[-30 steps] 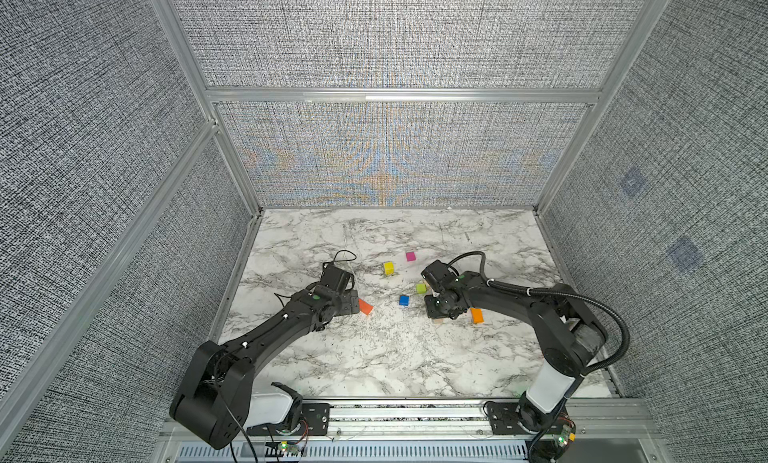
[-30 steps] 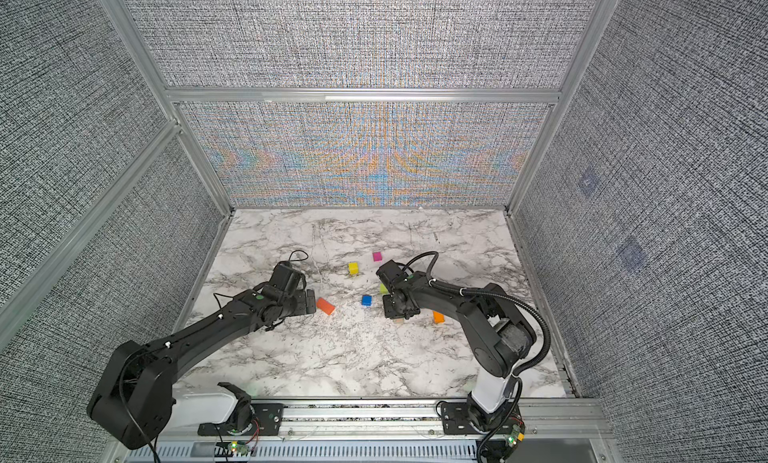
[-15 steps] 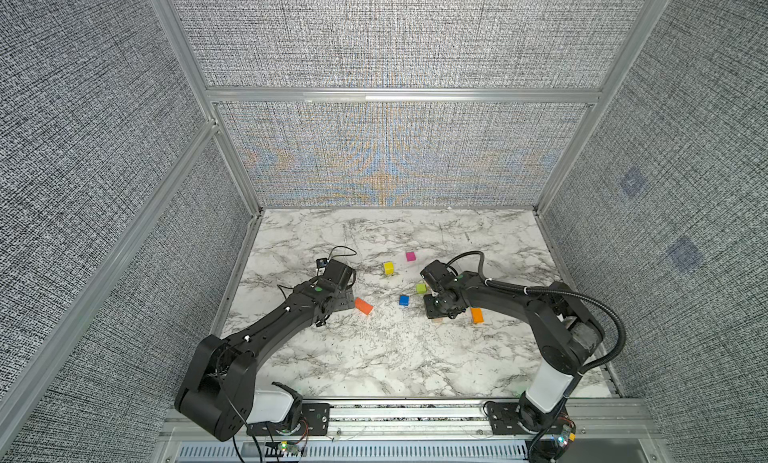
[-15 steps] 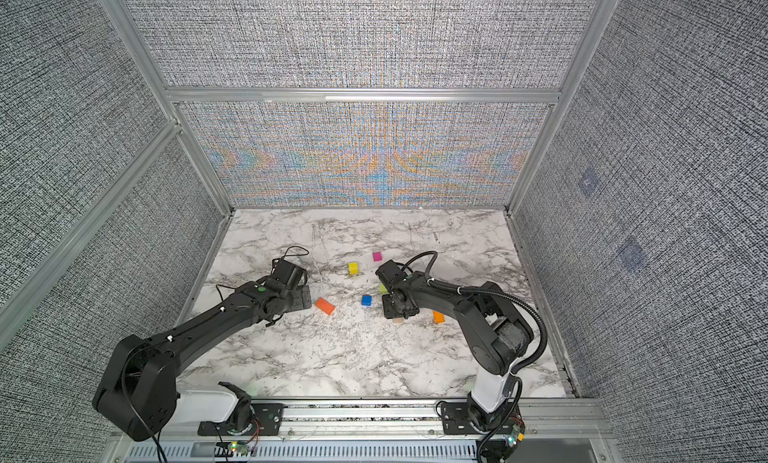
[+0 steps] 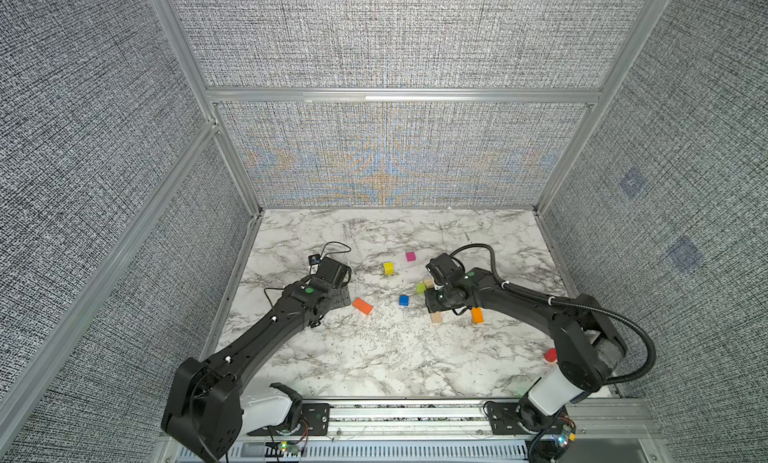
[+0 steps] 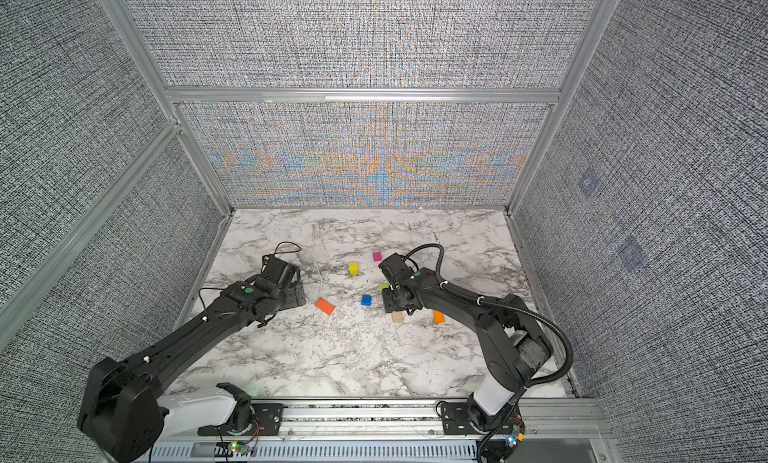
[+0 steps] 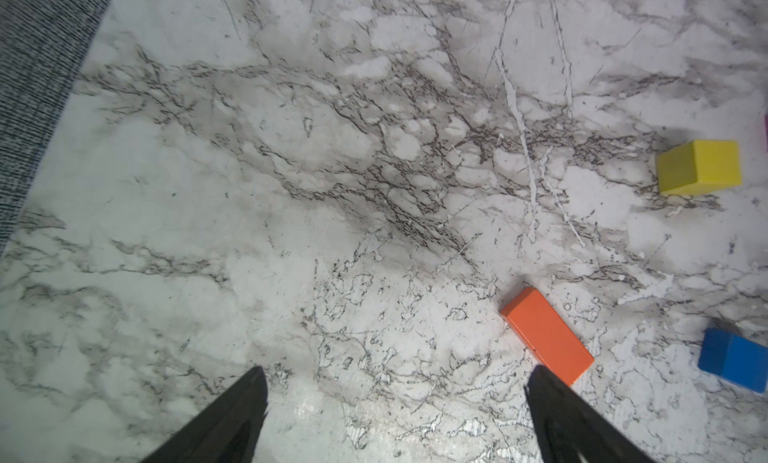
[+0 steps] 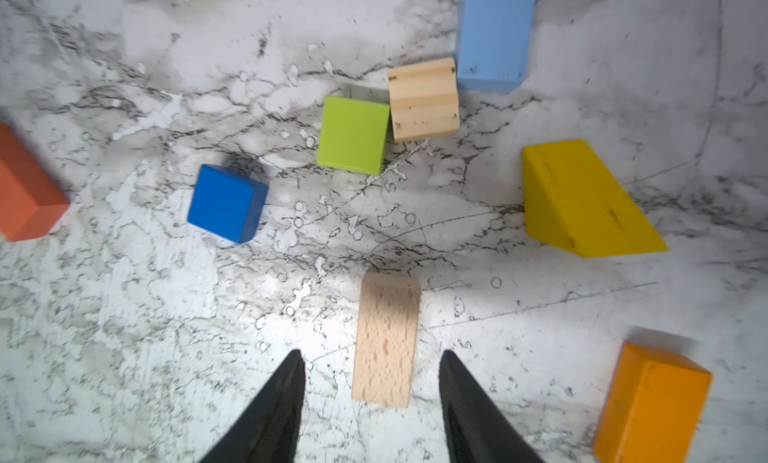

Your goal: Build the wood block tower

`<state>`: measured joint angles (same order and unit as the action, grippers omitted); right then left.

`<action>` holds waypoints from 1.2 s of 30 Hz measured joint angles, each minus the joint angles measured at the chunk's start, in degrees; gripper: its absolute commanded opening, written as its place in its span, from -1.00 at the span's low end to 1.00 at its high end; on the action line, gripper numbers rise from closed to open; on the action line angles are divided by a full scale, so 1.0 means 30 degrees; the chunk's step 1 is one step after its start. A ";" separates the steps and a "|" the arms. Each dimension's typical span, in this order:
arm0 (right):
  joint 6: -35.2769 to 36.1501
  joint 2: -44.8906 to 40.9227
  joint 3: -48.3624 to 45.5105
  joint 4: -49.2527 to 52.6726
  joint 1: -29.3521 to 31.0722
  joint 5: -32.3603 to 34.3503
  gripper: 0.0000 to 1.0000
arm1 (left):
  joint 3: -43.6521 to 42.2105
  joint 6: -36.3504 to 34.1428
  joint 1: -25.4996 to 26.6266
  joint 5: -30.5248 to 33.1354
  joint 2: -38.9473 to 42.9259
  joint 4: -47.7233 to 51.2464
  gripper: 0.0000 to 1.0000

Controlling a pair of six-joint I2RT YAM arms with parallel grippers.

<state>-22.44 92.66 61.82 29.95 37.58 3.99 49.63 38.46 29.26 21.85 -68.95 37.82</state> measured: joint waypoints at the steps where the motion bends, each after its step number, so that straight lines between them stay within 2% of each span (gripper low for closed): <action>1: 0.0357 -0.0131 0.0284 0.0168 0.0015 -0.0109 0.11 | -0.0022 0.0124 -0.0007 0.0189 0.0503 0.0160 0.97; 9: 0.2980 0.0554 0.3679 0.0969 0.0998 -0.1530 0.09 | 0.0590 0.0270 -0.0423 0.0000 0.3643 0.1938 0.97; 15: 0.4459 0.3184 0.7344 0.1676 0.2506 -0.2317 0.02 | 0.0656 0.0342 -0.1996 -0.1821 0.5151 0.2958 0.97; 19: 0.4728 0.4976 0.9464 0.2127 0.3075 -0.2637 0.02 | -0.0022 0.0401 -0.2718 -0.3381 0.5617 0.3024 0.67; 22: 0.4437 0.5727 1.0309 0.2499 0.2973 -0.2412 0.02 | -0.0408 0.0561 -0.2798 -0.4903 0.4758 0.2980 0.63; 26: 0.3585 0.5712 1.0251 0.2492 0.2390 -0.2397 0.03 | -0.1035 0.1217 -0.2834 -0.6951 0.3220 0.2237 0.59; 30: 0.2484 0.4561 0.8488 0.2164 0.1304 -0.2353 0.05 | -0.1989 0.2339 -0.2783 -0.8830 0.1807 0.0809 0.57; 36: 0.1494 0.2091 0.5348 0.1275 -0.0335 -0.2361 0.16 | -0.1982 0.3417 -0.2266 -0.9486 -0.0605 -0.1042 0.58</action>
<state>-17.96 98.94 77.87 33.78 36.58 -3.09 43.68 48.71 22.46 -6.61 -70.76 34.70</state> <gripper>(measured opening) 0.571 0.785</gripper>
